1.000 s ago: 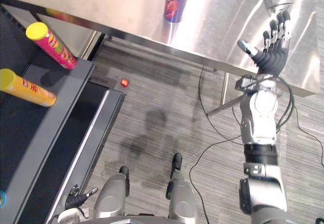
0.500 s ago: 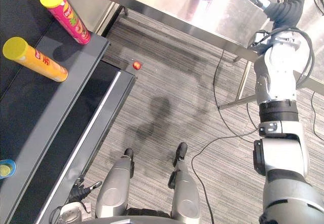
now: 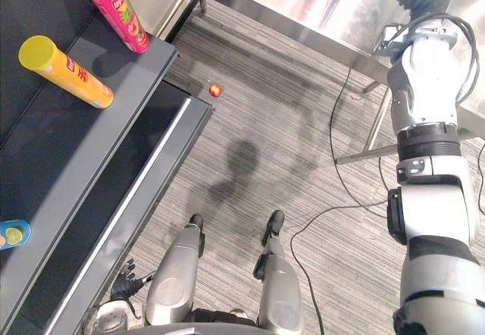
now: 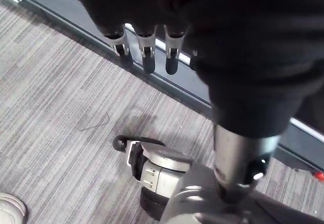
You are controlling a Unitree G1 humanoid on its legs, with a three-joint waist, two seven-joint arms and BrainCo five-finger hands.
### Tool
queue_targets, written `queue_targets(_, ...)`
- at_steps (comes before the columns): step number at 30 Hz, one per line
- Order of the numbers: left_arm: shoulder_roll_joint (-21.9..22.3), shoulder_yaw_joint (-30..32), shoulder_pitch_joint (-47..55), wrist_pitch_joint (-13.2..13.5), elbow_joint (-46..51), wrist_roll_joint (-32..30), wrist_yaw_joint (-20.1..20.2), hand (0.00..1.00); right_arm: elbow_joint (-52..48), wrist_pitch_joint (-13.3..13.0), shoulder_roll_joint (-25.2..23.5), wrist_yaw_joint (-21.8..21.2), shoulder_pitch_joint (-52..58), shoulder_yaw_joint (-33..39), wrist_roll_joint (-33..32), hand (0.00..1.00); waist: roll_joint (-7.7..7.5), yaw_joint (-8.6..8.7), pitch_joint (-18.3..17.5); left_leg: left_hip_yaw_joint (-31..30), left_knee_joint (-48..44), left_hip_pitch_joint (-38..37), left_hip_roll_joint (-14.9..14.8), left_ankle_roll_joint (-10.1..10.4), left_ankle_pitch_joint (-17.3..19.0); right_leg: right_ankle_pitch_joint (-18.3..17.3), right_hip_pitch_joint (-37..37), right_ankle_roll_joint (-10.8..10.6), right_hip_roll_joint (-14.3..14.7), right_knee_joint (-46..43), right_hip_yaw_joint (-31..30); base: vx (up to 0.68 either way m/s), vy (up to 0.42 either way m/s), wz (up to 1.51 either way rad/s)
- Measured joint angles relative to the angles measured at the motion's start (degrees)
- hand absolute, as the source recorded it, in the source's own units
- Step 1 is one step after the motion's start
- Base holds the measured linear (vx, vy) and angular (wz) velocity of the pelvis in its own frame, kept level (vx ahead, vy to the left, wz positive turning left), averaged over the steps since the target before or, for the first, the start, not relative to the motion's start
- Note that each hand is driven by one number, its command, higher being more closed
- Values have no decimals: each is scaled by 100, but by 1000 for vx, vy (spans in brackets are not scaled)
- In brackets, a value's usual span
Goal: Put the gum and the chips on the shelf.
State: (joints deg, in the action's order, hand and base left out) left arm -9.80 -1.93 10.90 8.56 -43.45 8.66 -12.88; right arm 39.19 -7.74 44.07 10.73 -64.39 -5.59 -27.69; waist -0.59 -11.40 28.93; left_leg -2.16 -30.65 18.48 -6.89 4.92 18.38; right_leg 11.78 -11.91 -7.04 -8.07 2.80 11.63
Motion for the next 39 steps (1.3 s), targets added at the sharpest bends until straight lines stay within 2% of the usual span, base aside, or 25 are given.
queue_targets(6, -3, -28, 0, -1, -11, 14, 31, 0, 85, 7, 0, 4, -227, -181, -4, 0, 4, -15, 1, 1, 2, 0, -7, -1, -2, 0, 0, 0, 0, -12, 2, 0, 0, 0)
queue_targets(14, -11, -180, 0, -1, -15, 18, 27, 0, 230, 8, 0, 26, -427, -232, -40, 0, 113, -84, 55, 2, 39, 0, -15, 13, -31, -1, -32, 1, 0, -45, 11, -9, 1, 0)
queue_targets(36, -20, -549, -1, 20, -75, 21, -22, 0, 756, 4, 163, 319, -1099, -622, -227, 0, 330, -203, 103, -221, 452, 46, 49, 109, -411, -69, -190, 96, -73, -210, 307, -20, -3, 6)
queue_targets(39, -14, -715, -5, 59, -128, 21, -16, 0, 908, -8, 241, 378, -1206, -626, -231, 0, 434, -216, 97, -332, 461, 106, 90, 116, -450, -76, -195, 106, -99, -225, 408, -11, 13, 17)
